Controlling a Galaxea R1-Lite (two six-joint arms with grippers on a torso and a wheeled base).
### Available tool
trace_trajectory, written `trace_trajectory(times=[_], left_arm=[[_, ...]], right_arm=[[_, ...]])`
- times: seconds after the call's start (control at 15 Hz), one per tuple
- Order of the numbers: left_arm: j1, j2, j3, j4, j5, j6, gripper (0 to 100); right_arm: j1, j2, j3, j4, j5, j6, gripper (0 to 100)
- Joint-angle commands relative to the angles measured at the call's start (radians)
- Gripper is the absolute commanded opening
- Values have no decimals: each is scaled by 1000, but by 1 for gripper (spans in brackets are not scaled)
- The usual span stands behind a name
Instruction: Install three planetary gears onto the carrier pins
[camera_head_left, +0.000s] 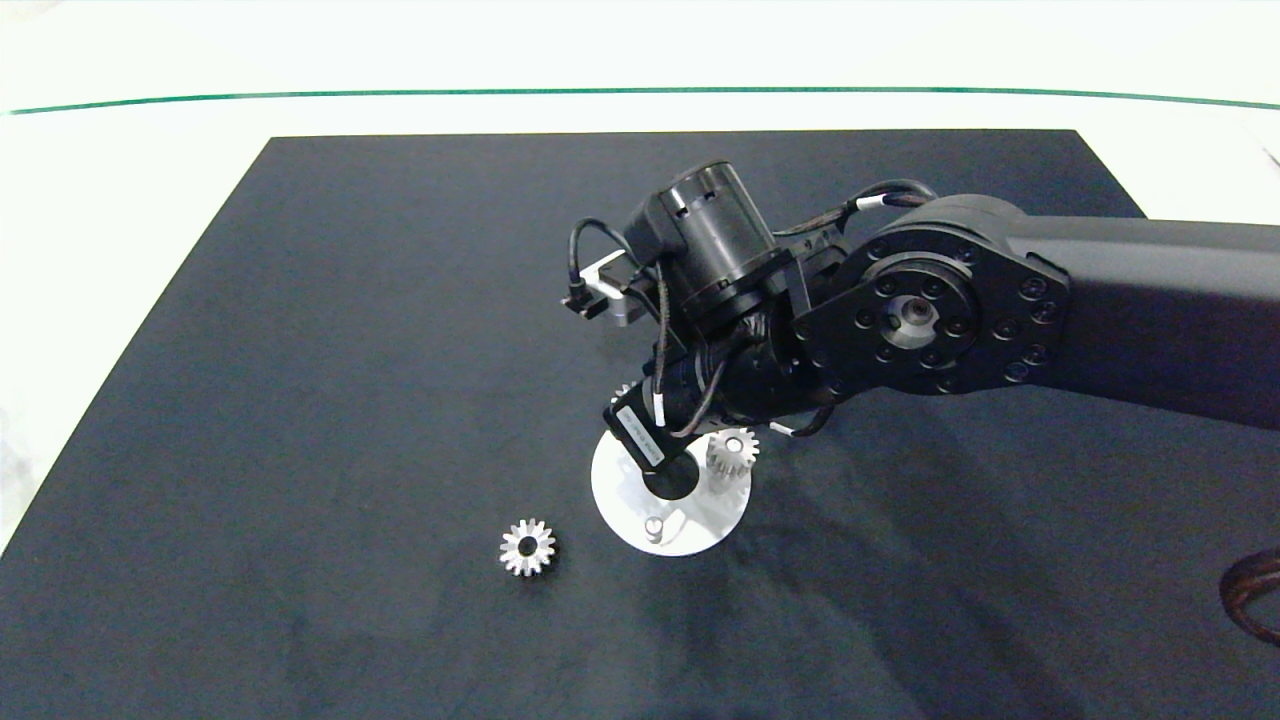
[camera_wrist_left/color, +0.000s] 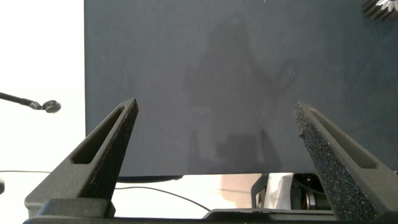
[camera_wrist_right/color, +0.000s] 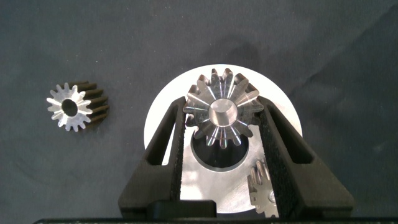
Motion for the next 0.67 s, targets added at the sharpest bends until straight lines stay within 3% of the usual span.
trace_trajectory(times=[0.07, 0.67], left_arm=[[0, -1, 0, 4, 0, 1, 100], [1, -13, 0, 4, 0, 7, 100]], right_arm=[[-1, 9, 0, 3, -1, 2, 25], [0, 17, -10, -1, 0, 31, 25]])
